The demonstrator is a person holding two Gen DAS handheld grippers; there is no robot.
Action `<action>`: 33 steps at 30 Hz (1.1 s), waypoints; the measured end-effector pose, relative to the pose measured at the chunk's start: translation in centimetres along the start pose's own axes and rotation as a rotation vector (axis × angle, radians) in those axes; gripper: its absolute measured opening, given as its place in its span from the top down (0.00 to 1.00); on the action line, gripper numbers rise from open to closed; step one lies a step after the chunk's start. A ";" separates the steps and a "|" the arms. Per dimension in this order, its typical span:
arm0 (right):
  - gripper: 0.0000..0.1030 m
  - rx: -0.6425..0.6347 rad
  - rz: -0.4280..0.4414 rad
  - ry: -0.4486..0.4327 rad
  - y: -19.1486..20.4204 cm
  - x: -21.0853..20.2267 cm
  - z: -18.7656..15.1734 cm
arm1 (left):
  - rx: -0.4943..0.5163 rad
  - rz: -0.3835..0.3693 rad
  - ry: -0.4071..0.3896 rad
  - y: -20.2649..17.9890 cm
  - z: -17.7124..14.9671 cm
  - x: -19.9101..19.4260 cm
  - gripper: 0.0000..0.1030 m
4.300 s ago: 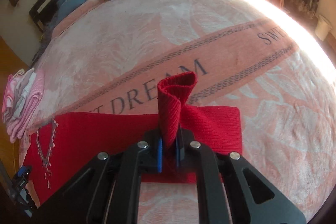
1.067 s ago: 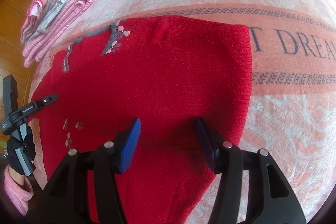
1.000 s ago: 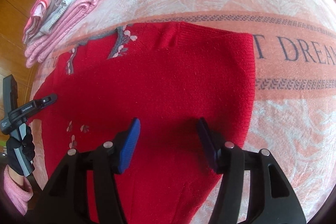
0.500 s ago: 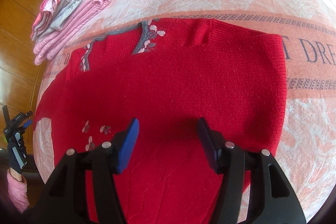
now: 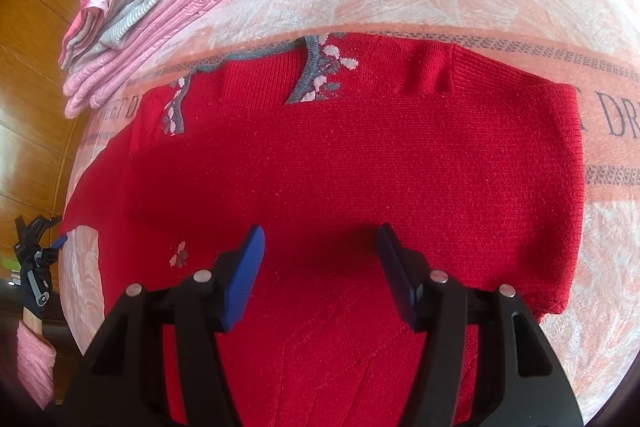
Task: Fold small clothes
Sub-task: 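Grasp the other sleeve cuff with the left gripper and lift it, then fold the held sleeve across the sweater body over the first sleeve, release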
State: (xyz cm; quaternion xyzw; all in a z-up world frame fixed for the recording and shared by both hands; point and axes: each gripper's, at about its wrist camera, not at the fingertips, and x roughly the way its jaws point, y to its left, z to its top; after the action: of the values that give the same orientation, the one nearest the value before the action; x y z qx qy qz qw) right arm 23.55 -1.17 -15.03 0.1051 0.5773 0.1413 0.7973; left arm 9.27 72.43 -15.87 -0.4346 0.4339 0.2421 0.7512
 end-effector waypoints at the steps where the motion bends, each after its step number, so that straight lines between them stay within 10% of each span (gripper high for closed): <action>1: 0.42 -0.003 -0.004 -0.002 0.1 0.1 0.0 | -0.002 -0.001 -0.004 -0.1 0.3 0.4 0.43; 10: 0.41 0.003 0.008 -0.013 -0.2 0.3 0.0 | 0.037 0.003 -0.112 0.1 1.0 0.9 0.89; 21: 0.41 -0.001 -0.012 -0.018 -1.0 -0.7 -0.5 | 0.344 -0.120 -0.272 -10.9 -4.2 -4.1 0.90; 33: 0.41 0.008 -0.020 -0.028 -3.5 -1.4 -1.2 | 0.737 -0.394 -0.073 -28.4 -20.3 -2.1 0.90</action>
State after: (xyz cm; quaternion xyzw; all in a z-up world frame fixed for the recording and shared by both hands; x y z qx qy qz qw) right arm 22.32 -4.98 -15.32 0.1045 0.5675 0.1296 0.8064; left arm 20.35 40.61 -6.49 -0.2024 0.3732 -0.0625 0.9032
